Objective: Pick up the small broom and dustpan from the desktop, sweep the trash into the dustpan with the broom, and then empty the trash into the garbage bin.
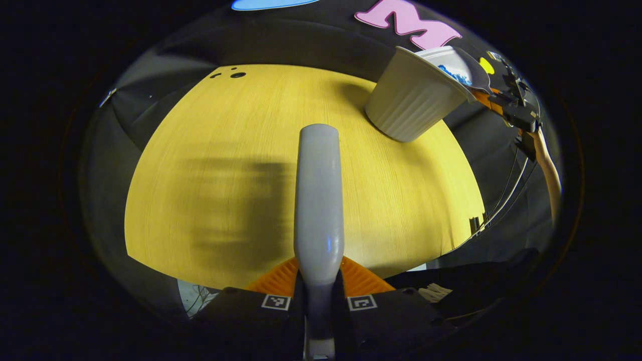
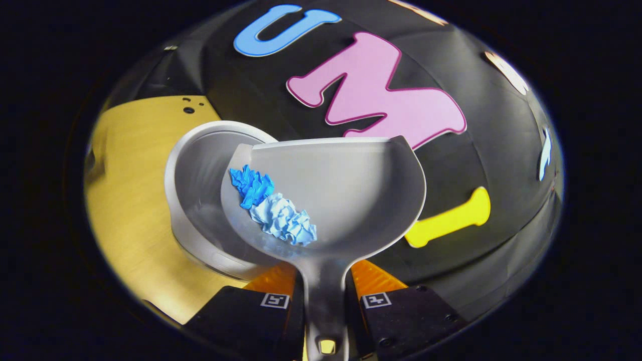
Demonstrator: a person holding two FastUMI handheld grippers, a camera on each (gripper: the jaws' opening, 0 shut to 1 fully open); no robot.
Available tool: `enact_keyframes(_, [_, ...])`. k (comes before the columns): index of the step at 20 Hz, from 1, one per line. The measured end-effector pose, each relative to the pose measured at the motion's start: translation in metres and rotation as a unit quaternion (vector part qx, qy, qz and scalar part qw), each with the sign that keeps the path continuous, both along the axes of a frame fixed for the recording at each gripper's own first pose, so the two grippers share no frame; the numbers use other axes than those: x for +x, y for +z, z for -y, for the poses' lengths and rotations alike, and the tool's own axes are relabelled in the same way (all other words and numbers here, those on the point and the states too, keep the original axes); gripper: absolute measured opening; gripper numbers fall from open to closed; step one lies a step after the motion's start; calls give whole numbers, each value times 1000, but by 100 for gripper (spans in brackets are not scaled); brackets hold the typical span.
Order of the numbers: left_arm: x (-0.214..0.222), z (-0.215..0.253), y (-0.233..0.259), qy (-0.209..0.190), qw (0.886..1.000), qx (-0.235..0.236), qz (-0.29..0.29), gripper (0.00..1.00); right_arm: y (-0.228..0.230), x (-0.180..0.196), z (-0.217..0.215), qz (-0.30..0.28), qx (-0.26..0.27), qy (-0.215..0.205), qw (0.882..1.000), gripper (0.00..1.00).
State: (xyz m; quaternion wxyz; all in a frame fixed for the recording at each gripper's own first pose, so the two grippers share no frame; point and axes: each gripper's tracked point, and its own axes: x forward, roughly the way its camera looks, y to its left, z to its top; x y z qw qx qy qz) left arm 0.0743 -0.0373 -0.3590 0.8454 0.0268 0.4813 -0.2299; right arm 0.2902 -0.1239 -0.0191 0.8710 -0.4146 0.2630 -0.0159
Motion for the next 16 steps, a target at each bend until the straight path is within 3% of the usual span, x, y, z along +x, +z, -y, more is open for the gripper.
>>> enact_keyframes(5, [-1,11,3,-17,1000,3,-2,27,-2,6,6,5,-105,32,994,38])
enact_keyframes(9, [2,9,0,-20,1000,9,-9,27,5,15,11,12,-206,83,975,38])
enact_keyframes(10, [1,8,1,-22,1000,8,-10,31,10,14,13,14,-221,90,971,38])
enact_keyframes(16, [-2,2,0,-17,1000,6,-17,27,19,18,39,6,-285,94,954,38])
